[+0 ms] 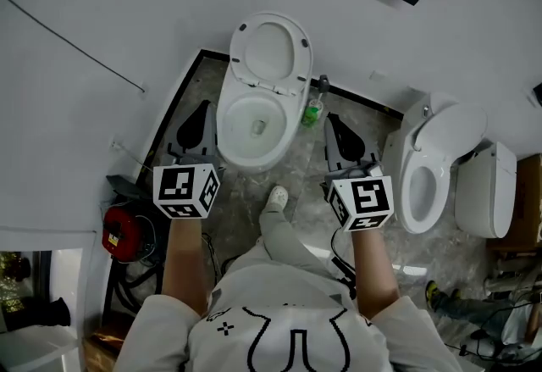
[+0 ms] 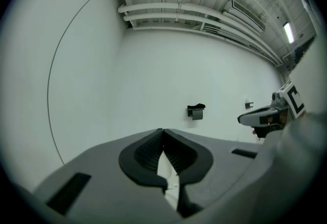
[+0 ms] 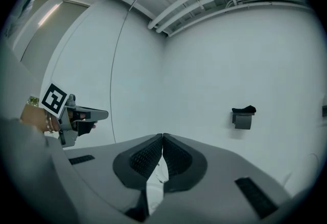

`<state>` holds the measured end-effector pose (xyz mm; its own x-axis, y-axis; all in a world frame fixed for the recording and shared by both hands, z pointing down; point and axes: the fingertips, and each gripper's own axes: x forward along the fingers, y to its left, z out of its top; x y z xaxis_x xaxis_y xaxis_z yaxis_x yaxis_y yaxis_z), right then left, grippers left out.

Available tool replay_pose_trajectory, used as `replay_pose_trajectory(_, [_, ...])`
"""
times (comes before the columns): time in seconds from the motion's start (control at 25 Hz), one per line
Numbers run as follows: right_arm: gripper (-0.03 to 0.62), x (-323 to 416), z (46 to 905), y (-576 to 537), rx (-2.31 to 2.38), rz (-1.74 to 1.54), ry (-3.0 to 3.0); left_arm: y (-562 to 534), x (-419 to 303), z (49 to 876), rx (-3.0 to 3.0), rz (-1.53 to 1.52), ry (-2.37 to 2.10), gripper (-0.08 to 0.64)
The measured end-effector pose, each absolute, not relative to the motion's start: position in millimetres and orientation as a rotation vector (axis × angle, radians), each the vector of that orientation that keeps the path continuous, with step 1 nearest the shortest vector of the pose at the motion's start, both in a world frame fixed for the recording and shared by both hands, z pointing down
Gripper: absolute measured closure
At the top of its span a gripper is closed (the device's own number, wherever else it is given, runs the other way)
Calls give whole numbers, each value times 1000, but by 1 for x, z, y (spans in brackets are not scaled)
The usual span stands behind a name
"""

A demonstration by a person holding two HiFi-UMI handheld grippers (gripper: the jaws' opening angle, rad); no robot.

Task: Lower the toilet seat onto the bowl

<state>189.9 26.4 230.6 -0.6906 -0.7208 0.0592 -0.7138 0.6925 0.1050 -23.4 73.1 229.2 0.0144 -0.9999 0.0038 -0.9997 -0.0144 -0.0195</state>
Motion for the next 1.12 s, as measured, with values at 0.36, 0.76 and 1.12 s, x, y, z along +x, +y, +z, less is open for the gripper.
replay_pose_trajectory(0.36, [565, 169, 236, -44, 1198, -84, -2795, 6, -51, 234, -2221, -58, 2219, 551])
replay_pose_trajectory(0.76, [565, 151, 242, -144, 1201, -38, -2783, -96, -77, 236, -2237, -103, 2232, 551])
replay_pose_trajectory(1.12, [563, 143, 255, -215, 1155, -9, -2780, -169, -85, 242, -2276, -142, 2237, 551])
